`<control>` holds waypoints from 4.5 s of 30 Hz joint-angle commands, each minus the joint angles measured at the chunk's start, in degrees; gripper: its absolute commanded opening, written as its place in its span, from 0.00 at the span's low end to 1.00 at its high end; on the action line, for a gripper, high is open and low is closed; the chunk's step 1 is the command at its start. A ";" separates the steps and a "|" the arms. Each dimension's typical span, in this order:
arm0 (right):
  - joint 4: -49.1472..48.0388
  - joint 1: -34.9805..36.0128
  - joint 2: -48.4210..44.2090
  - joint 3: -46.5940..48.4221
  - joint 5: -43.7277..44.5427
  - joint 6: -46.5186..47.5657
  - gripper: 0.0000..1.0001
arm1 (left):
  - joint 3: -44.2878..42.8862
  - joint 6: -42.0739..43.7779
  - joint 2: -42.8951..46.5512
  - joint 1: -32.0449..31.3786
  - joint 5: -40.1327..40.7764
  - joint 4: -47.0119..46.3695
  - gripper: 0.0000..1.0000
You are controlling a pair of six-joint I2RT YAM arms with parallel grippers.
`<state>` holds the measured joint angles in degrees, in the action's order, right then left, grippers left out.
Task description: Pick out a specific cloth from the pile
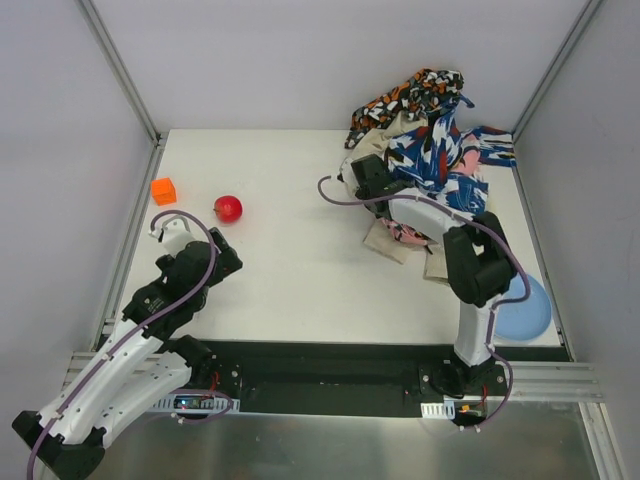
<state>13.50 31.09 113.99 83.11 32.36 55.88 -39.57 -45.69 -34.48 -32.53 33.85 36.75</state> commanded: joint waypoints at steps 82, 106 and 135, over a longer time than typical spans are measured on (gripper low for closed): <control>-6.82 -6.39 27.60 29.21 12.74 8.12 0.15 | -0.50 1.57 -10.16 0.72 -0.62 -4.50 0.99; 11.34 -34.42 7.00 27.17 1.78 -24.48 0.01 | -7.62 5.26 -24.75 0.72 -3.52 -10.20 0.99; 49.35 -25.12 27.95 48.90 -47.03 -15.36 0.01 | -87.23 5.62 -110.17 3.53 -44.67 -33.94 0.99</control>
<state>52.64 -0.14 139.44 134.06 -1.65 38.96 -117.40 -35.81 -138.87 -28.51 -10.07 5.87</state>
